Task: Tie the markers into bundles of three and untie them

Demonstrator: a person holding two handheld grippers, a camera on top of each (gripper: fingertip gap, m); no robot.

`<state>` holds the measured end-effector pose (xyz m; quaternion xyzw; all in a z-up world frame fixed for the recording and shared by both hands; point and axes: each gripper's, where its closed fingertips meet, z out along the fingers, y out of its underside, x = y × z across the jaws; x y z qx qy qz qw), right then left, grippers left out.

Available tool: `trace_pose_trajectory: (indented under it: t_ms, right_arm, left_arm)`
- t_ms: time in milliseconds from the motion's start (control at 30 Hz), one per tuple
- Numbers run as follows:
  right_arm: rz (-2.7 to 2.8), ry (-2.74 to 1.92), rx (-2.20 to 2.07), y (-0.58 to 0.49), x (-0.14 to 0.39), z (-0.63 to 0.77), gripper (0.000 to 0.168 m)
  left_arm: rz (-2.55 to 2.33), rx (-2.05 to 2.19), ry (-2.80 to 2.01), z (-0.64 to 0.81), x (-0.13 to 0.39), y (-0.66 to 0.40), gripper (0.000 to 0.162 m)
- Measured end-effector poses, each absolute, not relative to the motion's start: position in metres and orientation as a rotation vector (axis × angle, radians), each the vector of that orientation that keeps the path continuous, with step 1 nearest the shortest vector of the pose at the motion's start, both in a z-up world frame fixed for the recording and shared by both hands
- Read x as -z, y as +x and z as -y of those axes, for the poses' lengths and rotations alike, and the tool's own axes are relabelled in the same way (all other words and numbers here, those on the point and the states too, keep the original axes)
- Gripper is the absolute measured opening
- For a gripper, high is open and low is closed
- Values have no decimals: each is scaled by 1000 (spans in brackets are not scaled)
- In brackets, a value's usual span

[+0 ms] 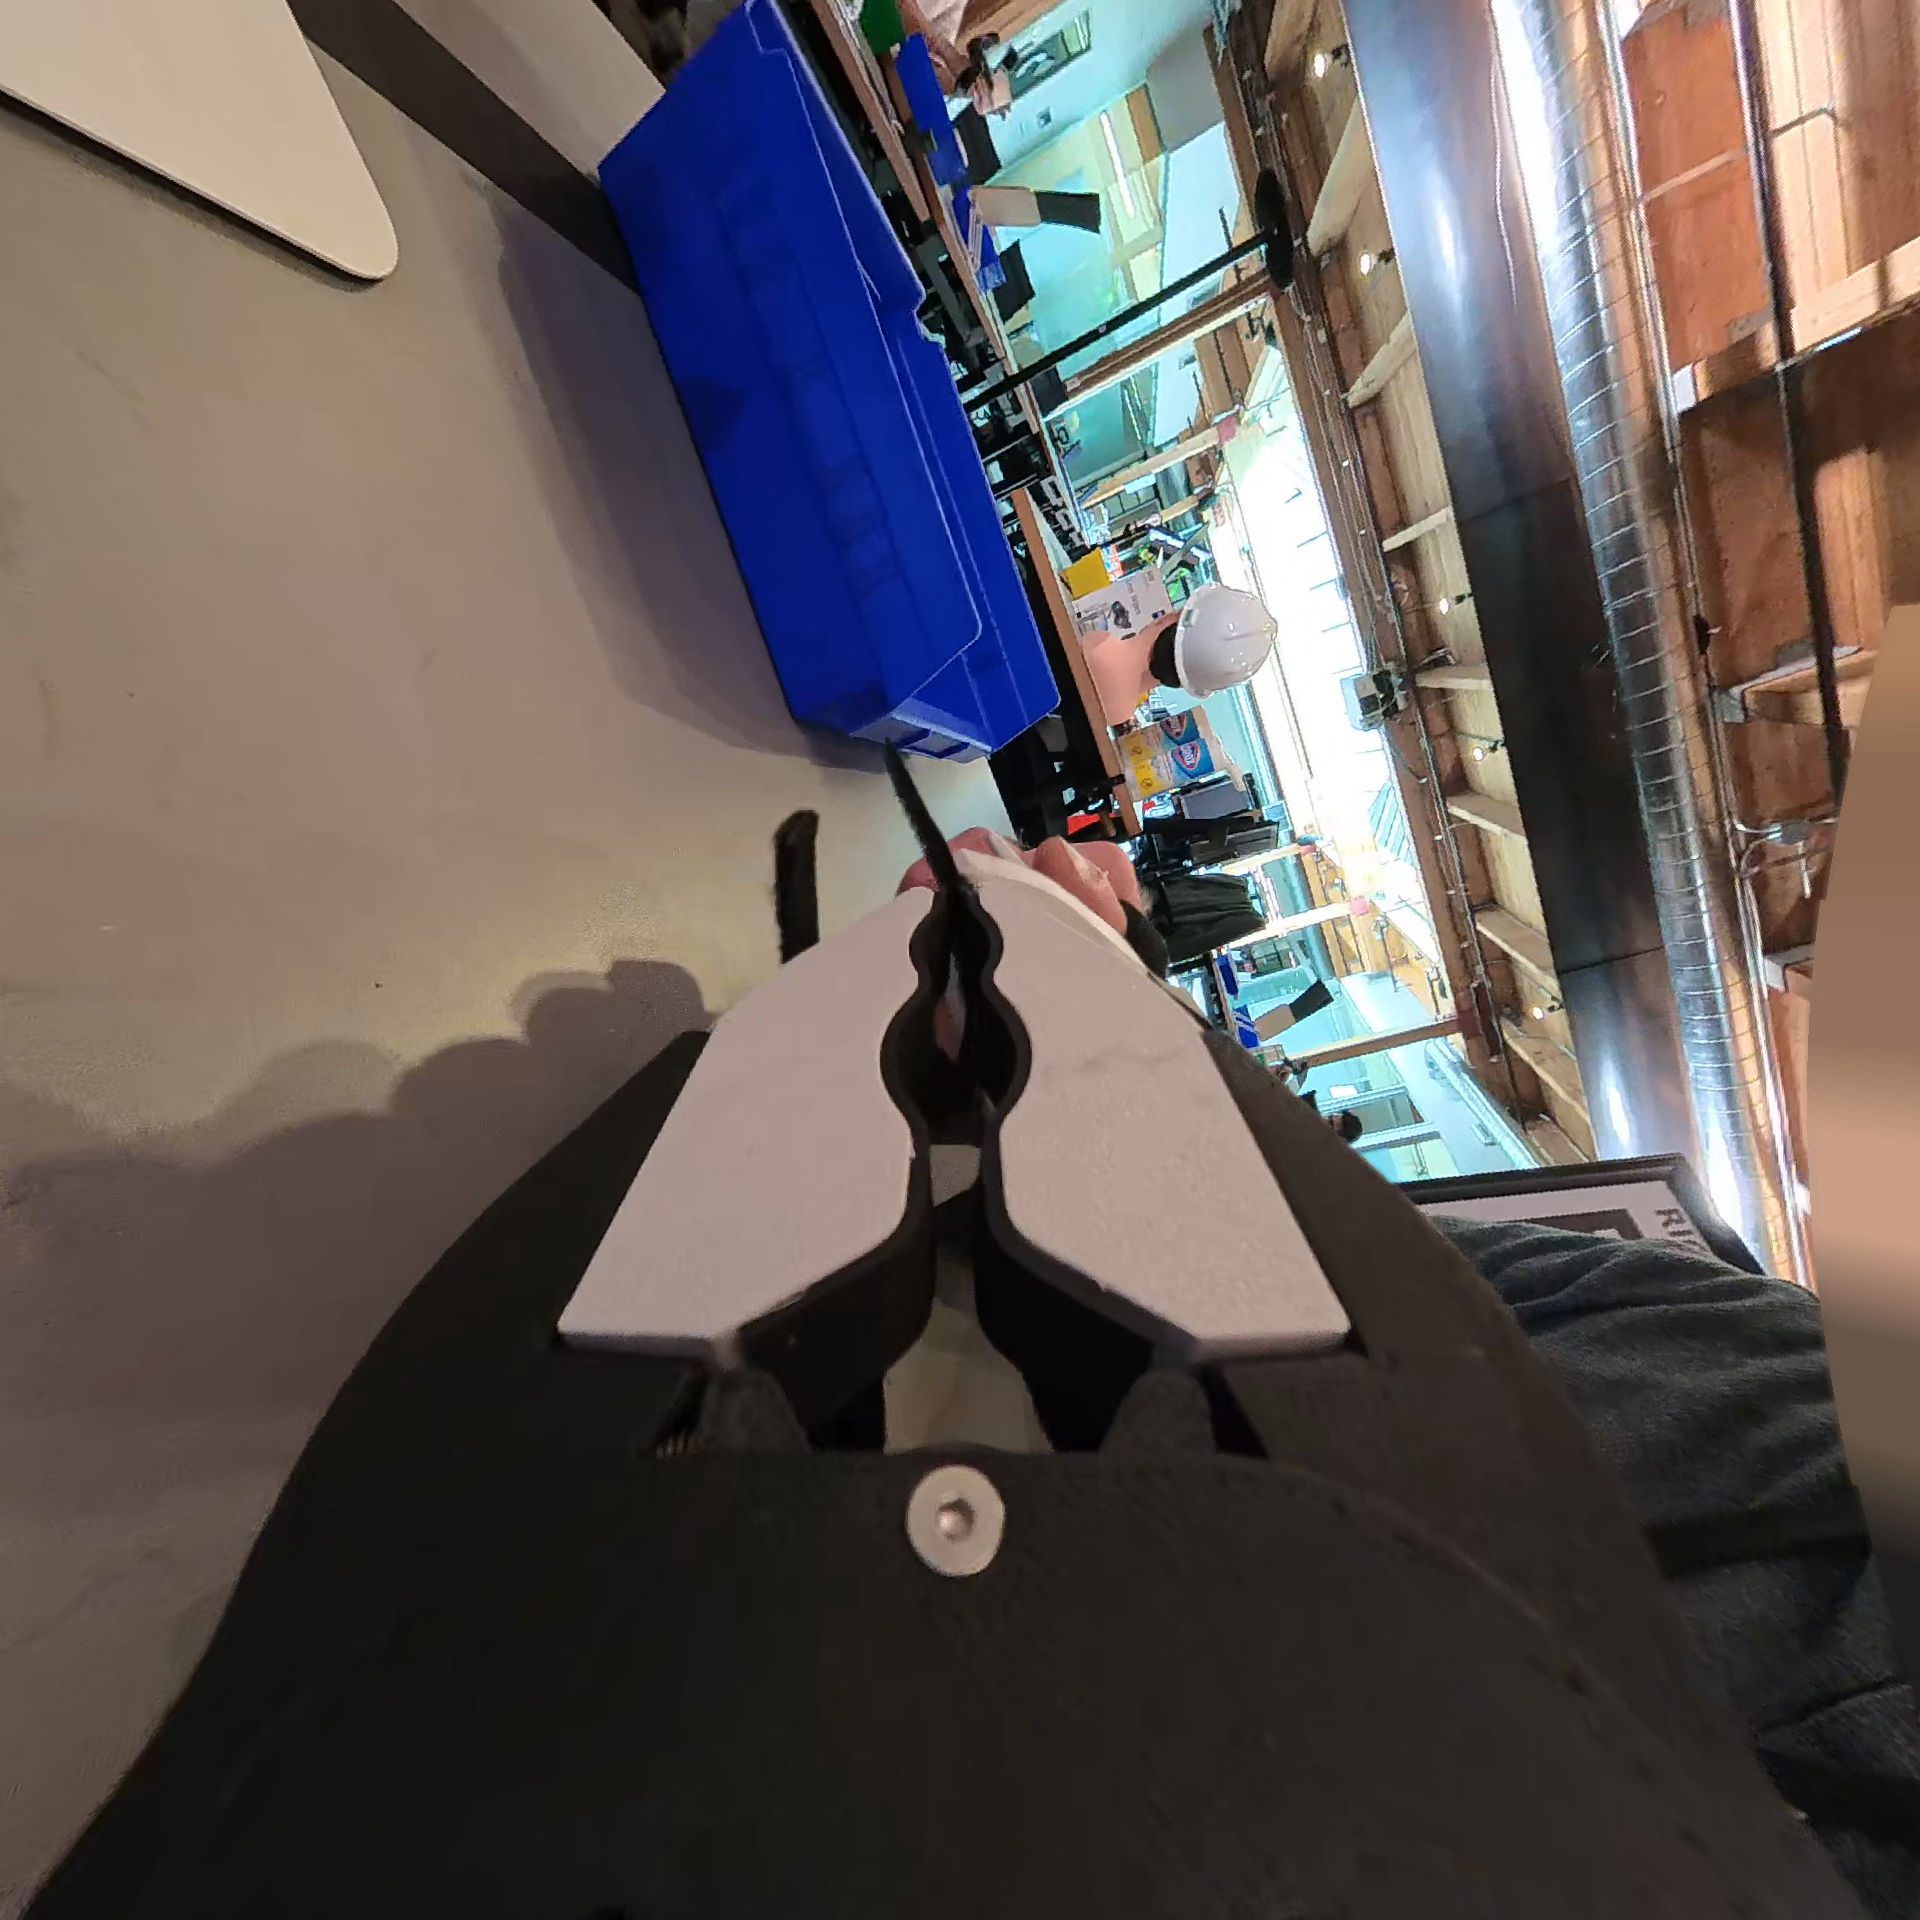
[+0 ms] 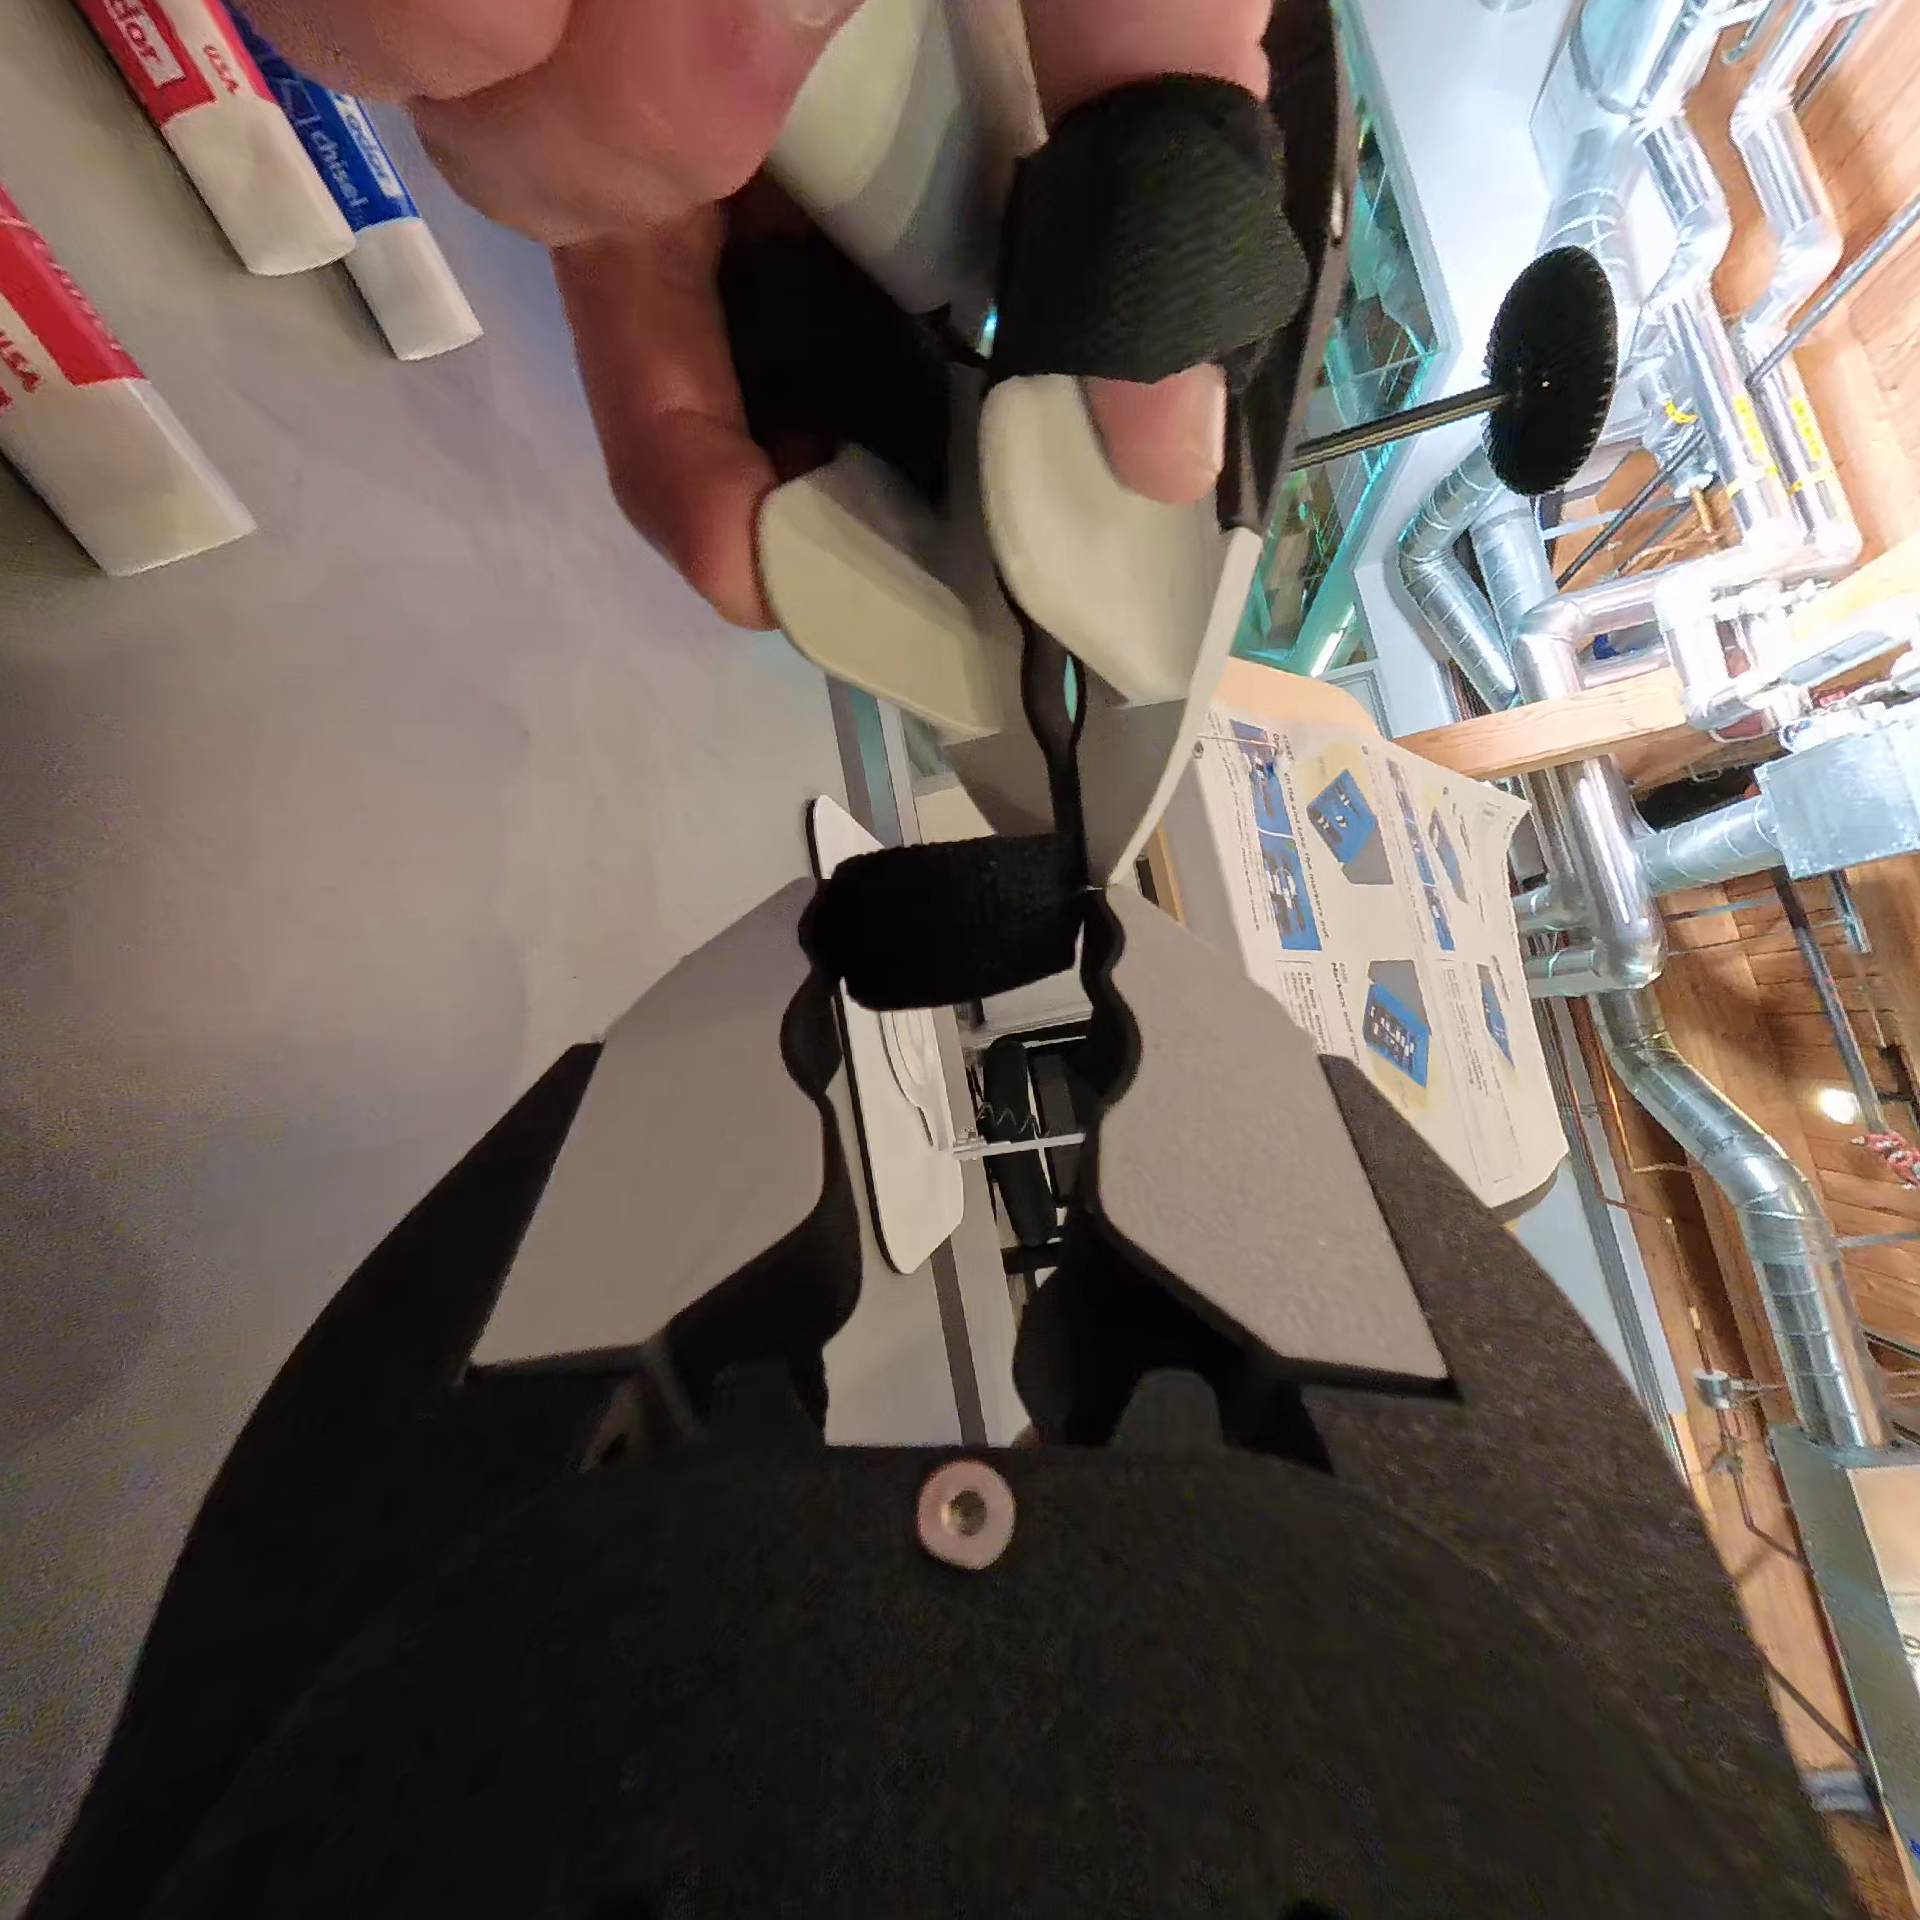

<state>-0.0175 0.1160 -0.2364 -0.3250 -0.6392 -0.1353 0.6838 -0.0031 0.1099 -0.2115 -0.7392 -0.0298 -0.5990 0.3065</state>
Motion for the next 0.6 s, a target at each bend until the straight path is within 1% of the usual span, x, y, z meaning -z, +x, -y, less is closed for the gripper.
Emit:
trace_pose_trajectory:
  t_ms: [100, 167, 200, 333, 433, 500, 600]
  right_arm:
    - [1438, -732, 318, -16, 238, -118, 33]
    - [1453, -746, 310, -16, 240, -117, 35]
    - [1453, -748, 311, -16, 240, -118, 31]
    - [1425, -778, 279, -12, 236, -120, 5]
    - [1417, -827, 234, -11, 237, -122, 4]
    - [1416, -877, 148, -9, 239, -123, 4]
    - [1405, -1009, -60, -8, 242, -125, 4]
  left_arm:
    - [91, 1568, -1964, -111, 217, -4, 0]
    - [97, 1566, -1966, -112, 219, -4, 0]
    - [93, 1546, -1978, -112, 222, -4, 0]
    - [76, 1519, -1994, -112, 228, -3, 2]
    - [44, 1486, -1982, -113, 226, -3, 9]
    - [0, 1402, -1945, -116, 220, -10, 19]
    - [-207, 1167, -1921, -113, 211, -19, 28]
